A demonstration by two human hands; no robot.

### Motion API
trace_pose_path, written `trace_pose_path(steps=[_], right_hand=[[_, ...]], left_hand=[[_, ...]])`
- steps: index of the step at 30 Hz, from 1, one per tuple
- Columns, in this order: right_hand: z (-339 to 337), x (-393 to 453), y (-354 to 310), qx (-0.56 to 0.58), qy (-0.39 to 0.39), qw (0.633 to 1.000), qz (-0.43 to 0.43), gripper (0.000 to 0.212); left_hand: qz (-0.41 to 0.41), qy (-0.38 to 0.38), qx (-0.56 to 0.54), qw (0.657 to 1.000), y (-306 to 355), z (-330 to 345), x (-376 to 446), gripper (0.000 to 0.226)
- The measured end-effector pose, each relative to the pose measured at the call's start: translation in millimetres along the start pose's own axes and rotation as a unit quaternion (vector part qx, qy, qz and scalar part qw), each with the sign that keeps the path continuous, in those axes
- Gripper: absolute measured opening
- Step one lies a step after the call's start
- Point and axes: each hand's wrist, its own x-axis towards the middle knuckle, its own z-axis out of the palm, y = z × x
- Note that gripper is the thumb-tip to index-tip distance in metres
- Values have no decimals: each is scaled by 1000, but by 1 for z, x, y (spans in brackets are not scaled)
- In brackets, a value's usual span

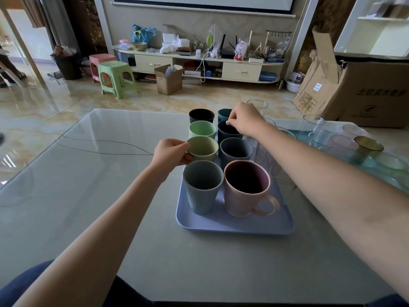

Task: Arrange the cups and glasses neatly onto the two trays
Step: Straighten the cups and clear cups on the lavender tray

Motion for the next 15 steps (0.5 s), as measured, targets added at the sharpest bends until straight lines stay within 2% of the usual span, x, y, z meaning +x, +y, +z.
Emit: trace_pose_path(steps=[3,10,15], right_hand=[[0,11,2,-41,46,998,1,19],[2,36,6,-202,-30,979,-25,35],[5,48,6,-213,-56,975,-27,25]], left_hand=[[4,3,4,1000,0,-1,1,18],[24,0,16,1000,0,-5,7,19],[38,-3,38,999,-1,-6,10,20]])
